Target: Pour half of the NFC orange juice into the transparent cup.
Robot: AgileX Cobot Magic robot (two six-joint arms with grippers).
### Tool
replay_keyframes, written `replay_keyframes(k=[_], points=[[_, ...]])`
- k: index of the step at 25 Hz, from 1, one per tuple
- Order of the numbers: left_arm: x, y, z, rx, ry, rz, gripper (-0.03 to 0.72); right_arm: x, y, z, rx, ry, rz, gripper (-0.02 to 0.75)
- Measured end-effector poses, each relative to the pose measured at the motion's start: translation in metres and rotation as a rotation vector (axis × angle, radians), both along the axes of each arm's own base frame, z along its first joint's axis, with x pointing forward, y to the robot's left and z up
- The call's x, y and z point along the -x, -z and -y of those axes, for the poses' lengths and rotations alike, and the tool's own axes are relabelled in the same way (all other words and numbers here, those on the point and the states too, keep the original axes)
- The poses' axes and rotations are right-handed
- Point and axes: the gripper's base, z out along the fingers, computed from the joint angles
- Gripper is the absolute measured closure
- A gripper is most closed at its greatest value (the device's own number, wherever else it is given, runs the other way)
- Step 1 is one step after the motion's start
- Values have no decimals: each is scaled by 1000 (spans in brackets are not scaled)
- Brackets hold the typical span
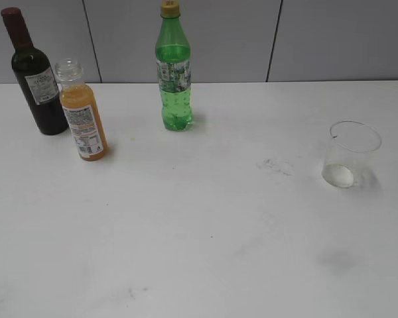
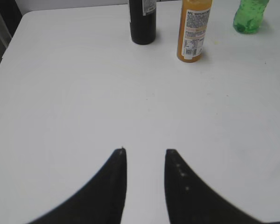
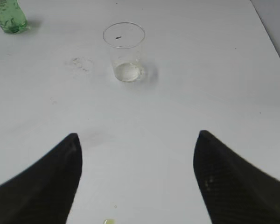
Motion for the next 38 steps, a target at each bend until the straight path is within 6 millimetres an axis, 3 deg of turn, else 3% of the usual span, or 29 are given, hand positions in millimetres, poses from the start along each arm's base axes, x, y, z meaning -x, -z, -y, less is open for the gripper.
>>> replay_keyframes(k=[38], points=[[0, 0, 0, 0, 0, 0, 459, -17, -2, 0, -3, 1, -82, 165]])
